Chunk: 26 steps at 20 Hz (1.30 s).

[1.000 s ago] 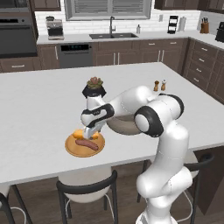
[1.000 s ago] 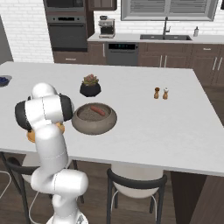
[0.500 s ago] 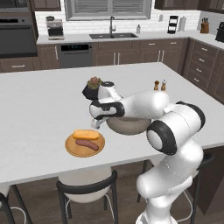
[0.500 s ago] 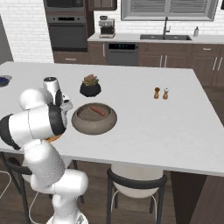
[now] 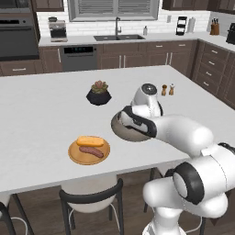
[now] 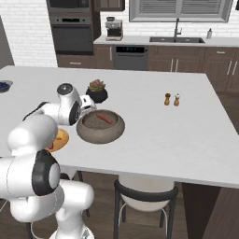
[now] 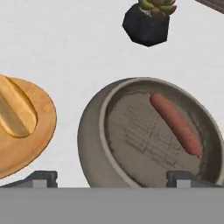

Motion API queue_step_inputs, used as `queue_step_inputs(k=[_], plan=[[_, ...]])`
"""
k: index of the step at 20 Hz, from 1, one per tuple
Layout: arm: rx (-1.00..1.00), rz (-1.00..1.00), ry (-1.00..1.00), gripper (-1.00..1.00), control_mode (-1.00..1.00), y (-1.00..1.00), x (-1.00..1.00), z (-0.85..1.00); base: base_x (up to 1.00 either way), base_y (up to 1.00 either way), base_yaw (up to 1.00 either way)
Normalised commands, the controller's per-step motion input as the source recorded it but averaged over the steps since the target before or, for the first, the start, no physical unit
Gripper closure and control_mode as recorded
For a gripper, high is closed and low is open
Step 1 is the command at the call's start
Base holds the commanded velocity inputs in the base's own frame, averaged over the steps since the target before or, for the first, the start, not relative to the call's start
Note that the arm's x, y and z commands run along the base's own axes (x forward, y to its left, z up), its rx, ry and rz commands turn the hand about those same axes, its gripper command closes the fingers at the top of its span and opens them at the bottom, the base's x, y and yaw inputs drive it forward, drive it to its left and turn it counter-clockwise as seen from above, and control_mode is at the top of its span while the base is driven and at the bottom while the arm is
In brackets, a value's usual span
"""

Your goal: Place one bun and one sausage from the bowl on each plate.

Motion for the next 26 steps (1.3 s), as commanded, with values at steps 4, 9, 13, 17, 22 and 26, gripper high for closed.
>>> queue_step_inputs(k=[4, 9, 13, 17, 22, 26], plan=[[0.0, -0.3, 0.18, -1.0, -1.0, -0.9, 0.56, 0.27, 0.0, 0.0, 0.0], [0.0, -0.1, 0.37, -1.0, -1.0, -0.13, 0.59, 0.19, 0.0, 0.0, 0.0], [0.0, 0.02, 0.0, -1.0, -1.0, -0.06, 0.16, -0.02, 0.0, 0.0, 0.0], [-0.01, 0.06, 0.0, -1.0, -1.0, -0.08, 0.32, -0.39, 0.0, 0.0, 0.0], [-0.02, 0.06, 0.0, -1.0, -1.0, -0.06, 0.25, -0.59, 0.0, 0.0, 0.0], [0.0, 0.02, 0.0, -1.0, -1.0, -0.04, 0.31, -0.32, 0.0, 0.0, 0.0]])
